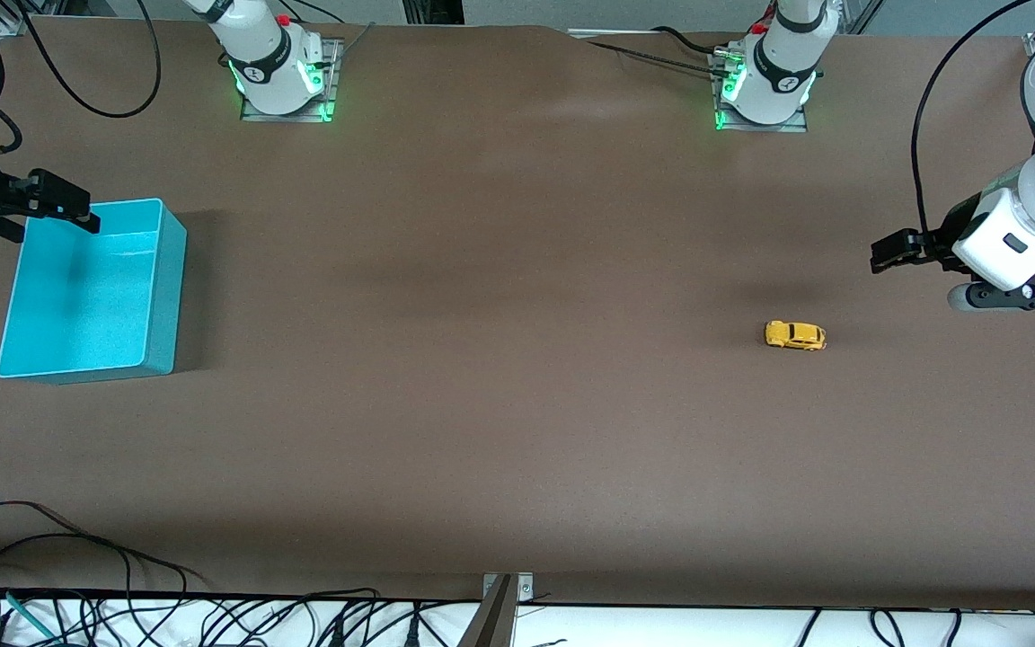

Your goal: Wind up and store yellow beetle car

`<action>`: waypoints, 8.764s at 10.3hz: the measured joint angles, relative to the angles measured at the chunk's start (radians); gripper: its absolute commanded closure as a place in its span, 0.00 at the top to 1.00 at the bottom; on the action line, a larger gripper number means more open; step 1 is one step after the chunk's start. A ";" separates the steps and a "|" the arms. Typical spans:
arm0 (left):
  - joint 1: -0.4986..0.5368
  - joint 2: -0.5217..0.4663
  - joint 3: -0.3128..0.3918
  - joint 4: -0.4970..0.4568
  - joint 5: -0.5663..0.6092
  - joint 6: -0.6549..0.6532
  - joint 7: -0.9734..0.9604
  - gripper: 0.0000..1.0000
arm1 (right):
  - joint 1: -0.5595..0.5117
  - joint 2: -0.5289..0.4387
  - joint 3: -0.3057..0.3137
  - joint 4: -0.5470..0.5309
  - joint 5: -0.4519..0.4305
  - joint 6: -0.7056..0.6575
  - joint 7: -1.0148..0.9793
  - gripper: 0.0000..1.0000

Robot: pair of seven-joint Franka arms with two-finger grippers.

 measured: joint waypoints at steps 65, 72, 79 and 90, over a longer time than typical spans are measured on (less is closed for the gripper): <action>0.029 0.086 0.005 -0.001 -0.004 -0.005 -0.317 1.00 | 0.006 0.038 0.004 -0.008 -0.032 -0.013 -0.011 1.00; 0.050 0.206 0.006 -0.120 -0.008 0.173 -1.144 1.00 | 0.006 0.040 0.005 -0.009 -0.032 -0.013 -0.011 1.00; 0.048 0.231 0.001 -0.445 -0.010 0.674 -1.432 1.00 | 0.006 0.040 0.005 -0.010 -0.032 -0.013 -0.011 1.00; 0.022 0.326 -0.007 -0.458 -0.010 0.818 -1.544 0.47 | 0.006 0.040 0.005 -0.010 -0.032 -0.013 -0.011 1.00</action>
